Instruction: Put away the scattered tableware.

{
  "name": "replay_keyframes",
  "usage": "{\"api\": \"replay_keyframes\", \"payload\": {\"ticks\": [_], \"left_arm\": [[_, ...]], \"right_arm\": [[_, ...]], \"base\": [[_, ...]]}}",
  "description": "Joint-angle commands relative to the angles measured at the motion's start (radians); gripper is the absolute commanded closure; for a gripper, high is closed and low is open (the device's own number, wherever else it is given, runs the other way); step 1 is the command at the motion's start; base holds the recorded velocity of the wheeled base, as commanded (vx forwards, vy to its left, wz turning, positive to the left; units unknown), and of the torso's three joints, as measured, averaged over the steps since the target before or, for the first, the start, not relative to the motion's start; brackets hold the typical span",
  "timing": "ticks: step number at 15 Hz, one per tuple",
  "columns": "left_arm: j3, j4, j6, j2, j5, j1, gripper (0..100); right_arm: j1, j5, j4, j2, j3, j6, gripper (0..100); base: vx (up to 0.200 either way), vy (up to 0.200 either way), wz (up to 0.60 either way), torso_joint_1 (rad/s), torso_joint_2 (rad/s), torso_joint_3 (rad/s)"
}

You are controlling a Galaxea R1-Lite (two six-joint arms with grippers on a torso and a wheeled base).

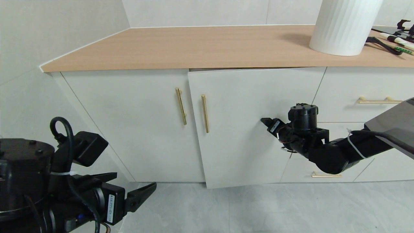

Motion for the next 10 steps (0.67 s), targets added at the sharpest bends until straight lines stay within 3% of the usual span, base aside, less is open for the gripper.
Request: {"api": "replay_keyframes", "payload": {"ticks": [1, 10], "left_arm": [[0.0, 0.0, 0.0, 0.001, 0.0, 0.0, 0], [0.0, 0.0, 0.0, 0.007, -0.002, 0.0, 0]], "right_arm": [[-0.005, -0.002, 0.002, 0.01, -0.009, 0.001, 0], [-0.022, -0.08, 0.005, 0.058, -0.072, 0.007, 0]], "base": [[0.0, 0.0, 0.0, 0.0, 0.0, 0.0], [0.0, 0.0, 0.0, 0.0, 0.0, 0.0]]}}
